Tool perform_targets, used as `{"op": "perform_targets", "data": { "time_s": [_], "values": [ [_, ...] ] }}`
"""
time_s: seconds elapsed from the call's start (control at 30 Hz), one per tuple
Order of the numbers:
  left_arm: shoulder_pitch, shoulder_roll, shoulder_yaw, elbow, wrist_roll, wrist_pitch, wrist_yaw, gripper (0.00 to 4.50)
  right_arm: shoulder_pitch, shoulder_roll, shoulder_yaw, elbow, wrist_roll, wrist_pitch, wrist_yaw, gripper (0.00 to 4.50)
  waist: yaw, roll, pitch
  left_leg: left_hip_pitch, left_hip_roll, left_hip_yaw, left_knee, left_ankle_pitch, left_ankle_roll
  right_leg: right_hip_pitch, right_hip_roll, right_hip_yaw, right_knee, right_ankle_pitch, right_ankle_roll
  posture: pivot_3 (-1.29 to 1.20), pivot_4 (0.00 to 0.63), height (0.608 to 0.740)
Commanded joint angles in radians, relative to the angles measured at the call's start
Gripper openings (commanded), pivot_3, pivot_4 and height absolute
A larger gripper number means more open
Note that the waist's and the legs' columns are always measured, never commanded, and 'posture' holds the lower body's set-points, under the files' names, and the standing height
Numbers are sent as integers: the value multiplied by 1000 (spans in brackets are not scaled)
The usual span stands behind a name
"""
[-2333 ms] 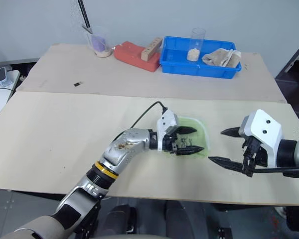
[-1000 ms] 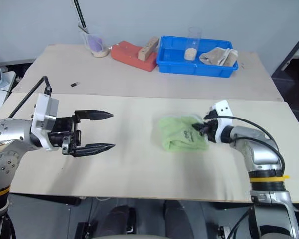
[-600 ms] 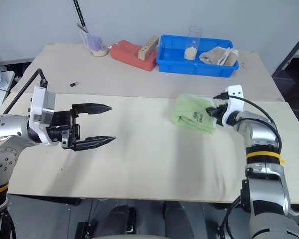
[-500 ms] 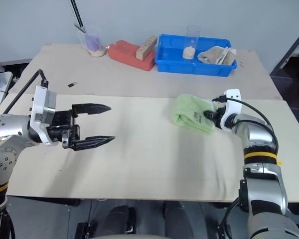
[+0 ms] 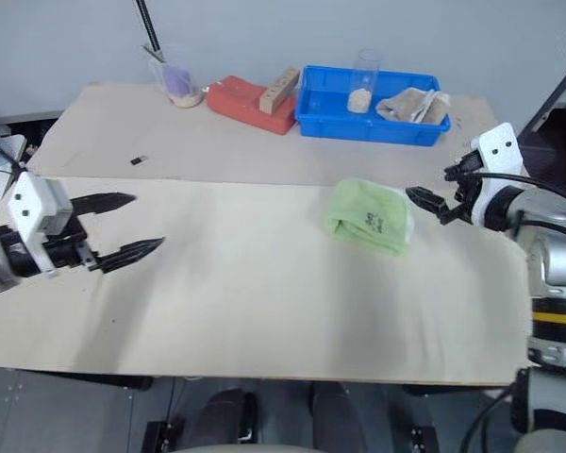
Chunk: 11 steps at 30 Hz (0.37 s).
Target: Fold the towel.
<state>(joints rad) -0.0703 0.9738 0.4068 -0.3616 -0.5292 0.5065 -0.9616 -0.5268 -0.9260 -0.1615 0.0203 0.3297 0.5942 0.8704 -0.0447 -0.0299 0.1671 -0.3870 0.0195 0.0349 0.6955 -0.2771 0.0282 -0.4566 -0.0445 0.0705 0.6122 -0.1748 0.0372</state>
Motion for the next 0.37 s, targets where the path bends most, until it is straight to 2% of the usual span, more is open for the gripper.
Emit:
{"op": "perform_targets", "data": {
  "time_s": [0.03, 0.17, 0.37],
  "values": [
    [98, 47, 78, -28, 4, 38, -45, 4500, 71, -81, -14, -127, 89, 24, 170, 4485, -1, 0, 0, 1, 1, 1, -1, 0, 0, 0, 0, 0, 0, 0, 0, 0, 150, 714],
    [170, 46, 100, -6, 47, 7, -37, 4500, 170, -146, -36, -171, 110, 9, 255, 4485, 4, 0, 0, 2, 4, 1, 0, 0, 0, 0, 1, -1, 1, -1, -1, 0, 150, 714],
    [158, 18, 112, 6, 14, 11, -32, 4500, 186, -137, -35, -148, 87, -47, 246, 4485, 5, 0, 0, 4, 5, 4, 1, 0, 0, 1, 1, -1, 3, 0, -2, 0, 150, 714]
  ]
}}
